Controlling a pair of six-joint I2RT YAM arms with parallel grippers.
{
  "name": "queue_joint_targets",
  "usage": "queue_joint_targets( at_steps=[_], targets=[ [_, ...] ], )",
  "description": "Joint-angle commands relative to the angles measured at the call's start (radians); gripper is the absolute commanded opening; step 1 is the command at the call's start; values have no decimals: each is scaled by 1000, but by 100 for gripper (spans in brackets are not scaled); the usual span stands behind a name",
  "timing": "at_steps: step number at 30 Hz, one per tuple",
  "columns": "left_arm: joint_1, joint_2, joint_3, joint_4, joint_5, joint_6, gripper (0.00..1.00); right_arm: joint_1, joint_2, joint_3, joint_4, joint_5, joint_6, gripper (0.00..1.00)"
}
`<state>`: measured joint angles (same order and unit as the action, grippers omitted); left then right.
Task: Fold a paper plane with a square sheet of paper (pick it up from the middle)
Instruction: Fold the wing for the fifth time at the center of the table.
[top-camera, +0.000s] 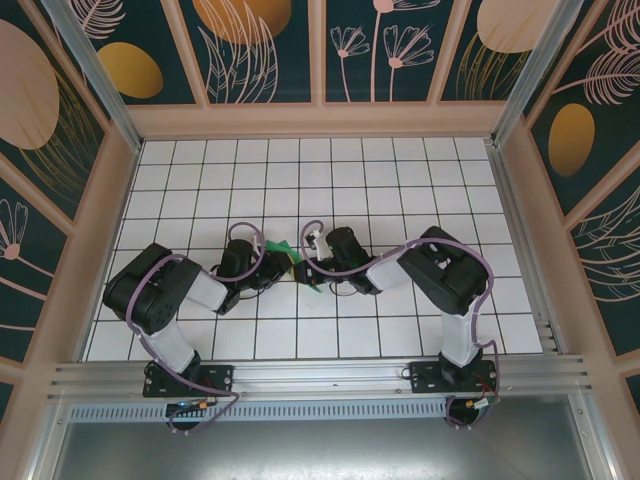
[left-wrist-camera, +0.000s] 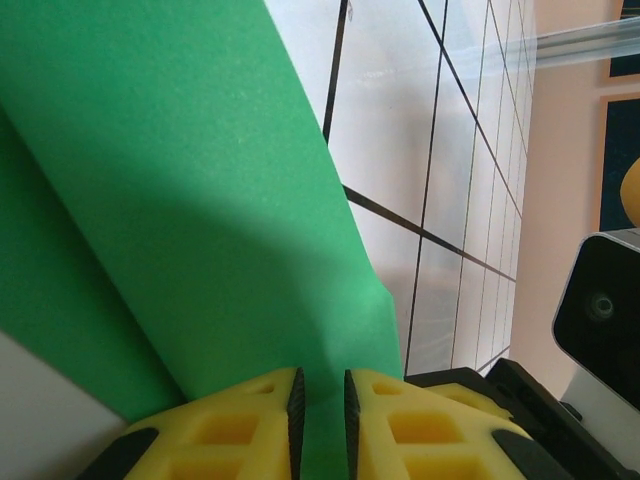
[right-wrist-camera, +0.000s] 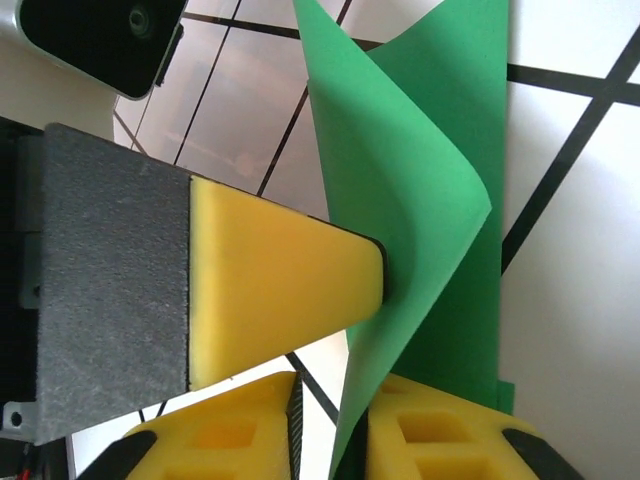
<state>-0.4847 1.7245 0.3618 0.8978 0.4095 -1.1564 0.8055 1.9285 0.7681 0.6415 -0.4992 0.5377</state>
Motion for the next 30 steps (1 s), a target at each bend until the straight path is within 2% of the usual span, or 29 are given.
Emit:
queue_joint_targets(
  at_steps=[1,12,17,23,27,30],
  targets=[
    [-3,27,5,-66,-18,9,22,-18,-16,0,-106,2,-14,27],
    [-3,41,9,-95,-21,10,21,-37,-125,30,-269,-25,-120,37],
    [-5,59,20,-112,-16,10,21,-37,-147,53,-346,20,-150,40],
    [-4,65,26,-118,-9,12,21,-38,-165,99,-442,37,-223,41],
    [-5,66,28,-124,-7,14,21,-37,-127,149,-527,19,-268,40],
    [-5,65,31,-132,-8,15,21,-39,-108,168,-569,50,-304,39]
  ],
)
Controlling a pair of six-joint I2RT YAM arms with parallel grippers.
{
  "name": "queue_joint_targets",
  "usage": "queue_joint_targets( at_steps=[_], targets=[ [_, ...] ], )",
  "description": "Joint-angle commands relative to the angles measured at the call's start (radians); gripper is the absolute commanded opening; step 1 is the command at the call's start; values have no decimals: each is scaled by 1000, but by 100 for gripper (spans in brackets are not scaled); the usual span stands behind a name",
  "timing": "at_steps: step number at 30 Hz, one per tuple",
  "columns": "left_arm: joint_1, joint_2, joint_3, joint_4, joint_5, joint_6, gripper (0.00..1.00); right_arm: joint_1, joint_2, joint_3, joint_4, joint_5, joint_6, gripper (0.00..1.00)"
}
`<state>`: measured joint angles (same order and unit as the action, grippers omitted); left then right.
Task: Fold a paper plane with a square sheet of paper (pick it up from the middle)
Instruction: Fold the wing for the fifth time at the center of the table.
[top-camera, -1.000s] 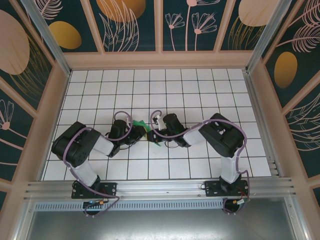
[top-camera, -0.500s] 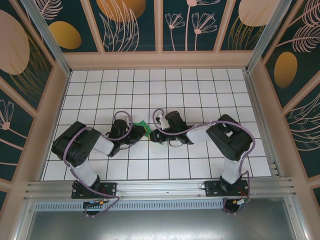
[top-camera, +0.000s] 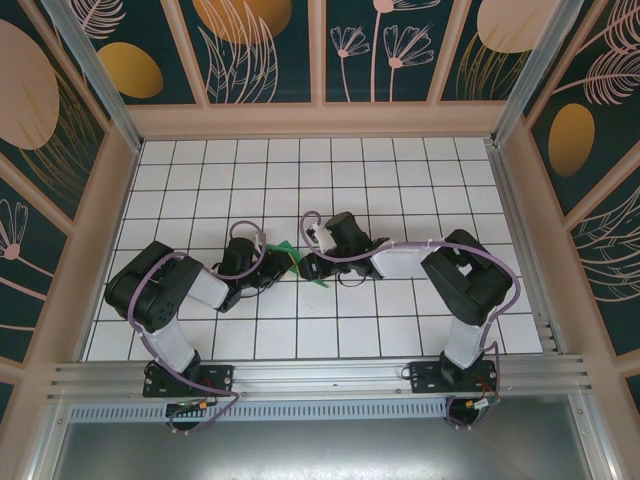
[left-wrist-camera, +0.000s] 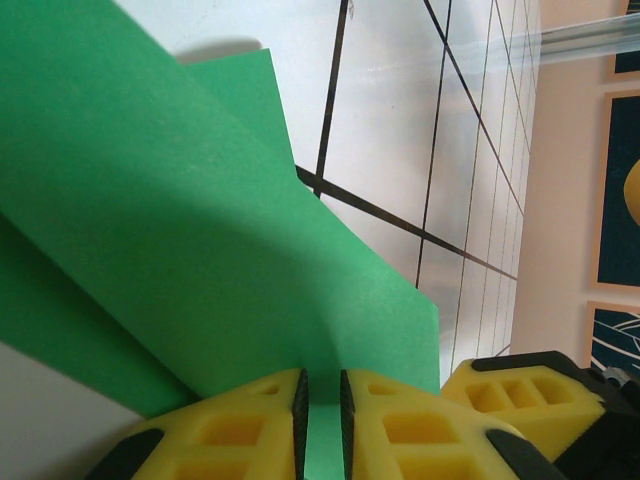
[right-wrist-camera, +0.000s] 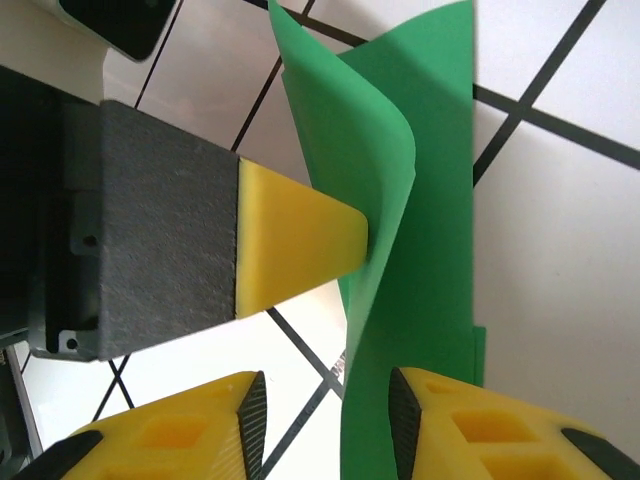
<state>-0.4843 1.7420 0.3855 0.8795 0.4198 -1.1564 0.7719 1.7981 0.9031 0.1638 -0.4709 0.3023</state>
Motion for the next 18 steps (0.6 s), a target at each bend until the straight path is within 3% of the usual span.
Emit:
queue_joint_targets(
  at_steps=[1,9,18],
  targets=[
    [-4,48,9,-117,-17,17,20,-5,24,35,-98,27,-76,38],
    [-4,51,17,-137,-20,22,20,-3,24,43,-171,45,-189,31],
    [-4,37,31,-171,-24,36,20,-12,44,37,-164,51,-209,16]
  ],
)
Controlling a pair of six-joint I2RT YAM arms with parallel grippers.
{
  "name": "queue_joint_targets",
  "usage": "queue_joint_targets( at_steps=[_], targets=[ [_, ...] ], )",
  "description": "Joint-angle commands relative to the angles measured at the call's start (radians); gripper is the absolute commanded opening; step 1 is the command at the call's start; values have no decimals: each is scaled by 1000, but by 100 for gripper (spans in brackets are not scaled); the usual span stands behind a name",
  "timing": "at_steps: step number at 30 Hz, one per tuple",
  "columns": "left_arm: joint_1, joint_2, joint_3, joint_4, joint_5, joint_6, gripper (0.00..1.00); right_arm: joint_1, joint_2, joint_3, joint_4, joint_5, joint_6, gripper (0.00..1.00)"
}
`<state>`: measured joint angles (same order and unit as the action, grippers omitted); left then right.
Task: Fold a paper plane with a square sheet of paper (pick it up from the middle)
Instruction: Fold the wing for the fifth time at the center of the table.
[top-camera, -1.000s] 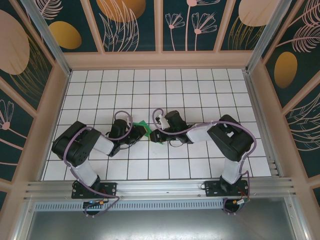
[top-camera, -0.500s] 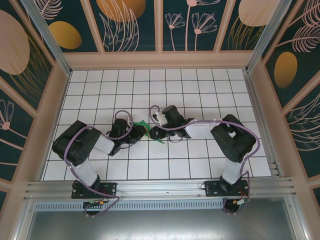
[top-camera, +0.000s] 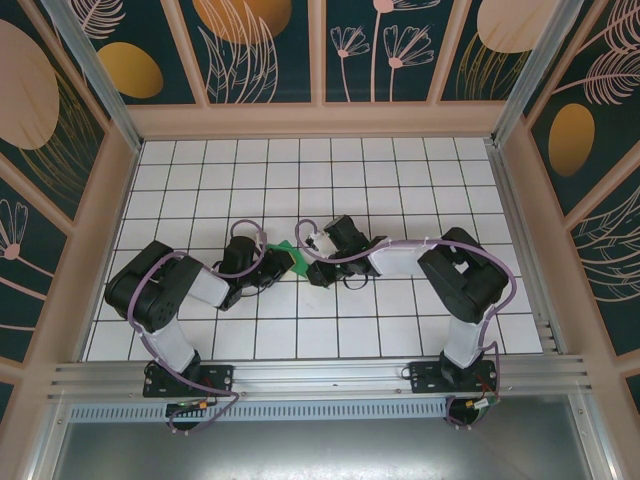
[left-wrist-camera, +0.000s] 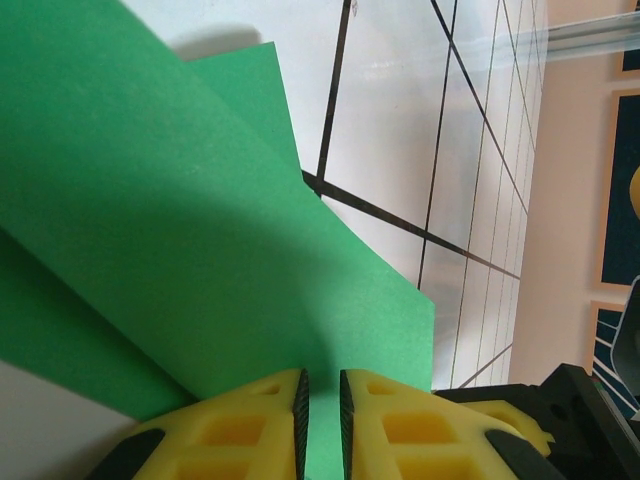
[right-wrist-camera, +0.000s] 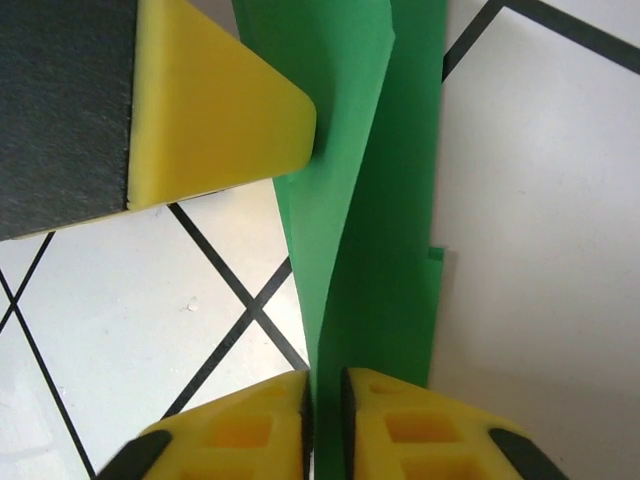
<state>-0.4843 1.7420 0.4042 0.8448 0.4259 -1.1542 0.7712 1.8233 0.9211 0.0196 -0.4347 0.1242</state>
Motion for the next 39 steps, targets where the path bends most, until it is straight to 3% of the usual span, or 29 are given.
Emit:
queue_joint_targets(
  at_steps=[1,5,10,17,23,39],
  targets=[
    [-4,36,14,-142,-32,37,20,-12,19,17,-19,16,-32,15],
    [-3,21,14,-156,-36,45,20,-17,18,6,-11,11,-35,8],
    [-4,-22,16,-147,-26,68,21,-22,11,-5,28,-84,-11,0],
    [-4,-190,-22,-86,4,112,26,-51,32,-43,186,-247,191,0],
    [-8,-265,-91,-21,12,103,27,-52,55,-56,253,-268,299,0],
    [-34,-104,-115,160,44,42,25,-40,129,-35,237,-262,360,0]
  ],
)
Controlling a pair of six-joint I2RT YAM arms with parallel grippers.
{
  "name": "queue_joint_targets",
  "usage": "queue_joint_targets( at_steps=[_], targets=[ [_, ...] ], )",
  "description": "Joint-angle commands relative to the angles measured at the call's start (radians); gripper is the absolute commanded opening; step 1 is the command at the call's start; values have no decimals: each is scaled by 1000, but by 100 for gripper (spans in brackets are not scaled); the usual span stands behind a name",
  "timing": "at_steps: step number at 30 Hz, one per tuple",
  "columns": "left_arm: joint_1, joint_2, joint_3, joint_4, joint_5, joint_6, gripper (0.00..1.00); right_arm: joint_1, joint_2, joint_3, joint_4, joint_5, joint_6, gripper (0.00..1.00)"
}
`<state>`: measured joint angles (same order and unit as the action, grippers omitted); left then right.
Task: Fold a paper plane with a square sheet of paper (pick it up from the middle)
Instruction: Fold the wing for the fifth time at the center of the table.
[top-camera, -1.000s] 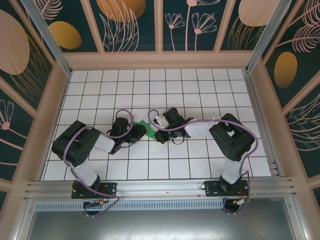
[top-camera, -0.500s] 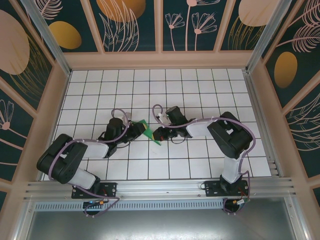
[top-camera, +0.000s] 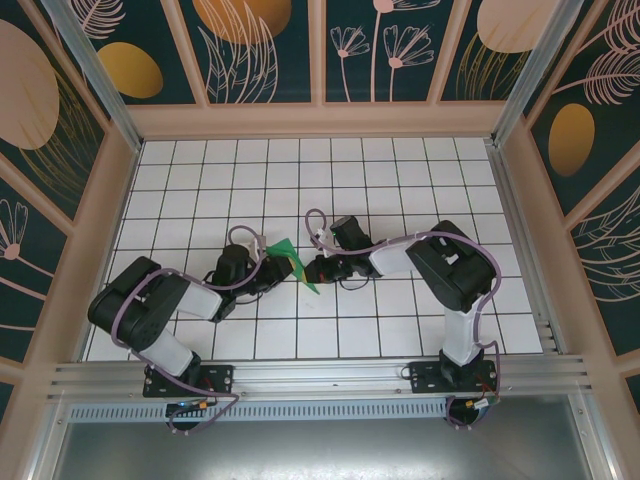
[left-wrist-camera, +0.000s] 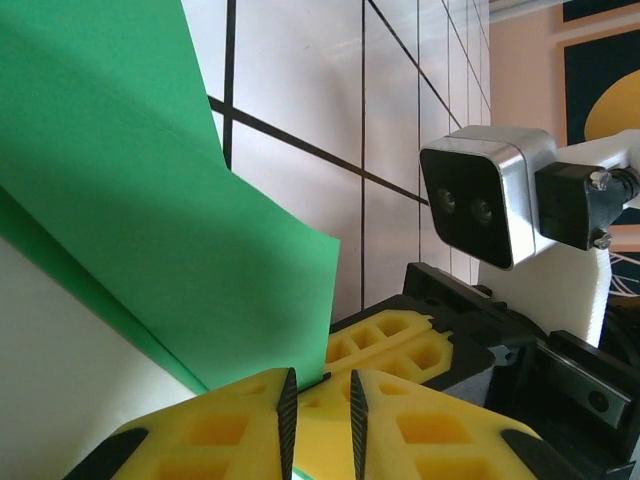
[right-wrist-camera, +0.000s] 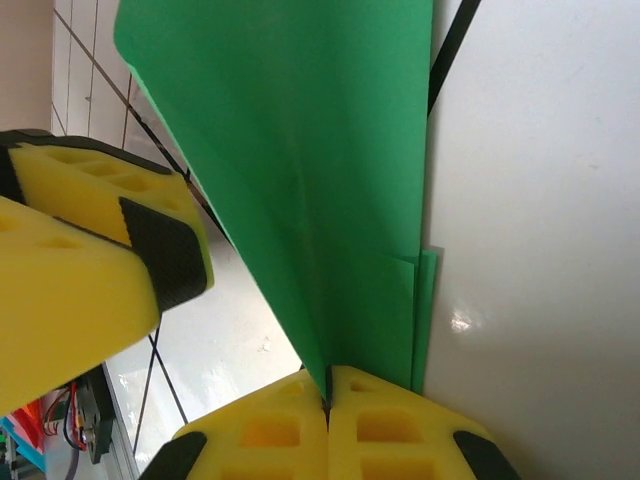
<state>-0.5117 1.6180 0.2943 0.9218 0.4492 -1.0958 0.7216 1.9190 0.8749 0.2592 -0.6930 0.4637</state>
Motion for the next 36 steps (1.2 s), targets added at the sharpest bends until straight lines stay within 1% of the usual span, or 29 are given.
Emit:
queue_joint_targets(
  at_steps=[1,16,21,27,33,36],
  targets=[
    [-8,26,-5,83,19,-17,25,9,35,12,-4,-2,22,0],
    [-12,90,46,15,-7,-10,21,16,43,12,-15,13,13,0],
    [-16,90,67,-45,-27,-4,19,16,43,14,-27,16,7,0],
    [-17,116,83,-165,-62,11,19,18,38,15,-37,24,15,0],
    [-17,121,86,-216,-78,20,18,16,3,23,-62,22,8,7],
    [-17,131,89,-223,-78,22,18,16,-30,17,-72,9,-3,17]
  ],
)
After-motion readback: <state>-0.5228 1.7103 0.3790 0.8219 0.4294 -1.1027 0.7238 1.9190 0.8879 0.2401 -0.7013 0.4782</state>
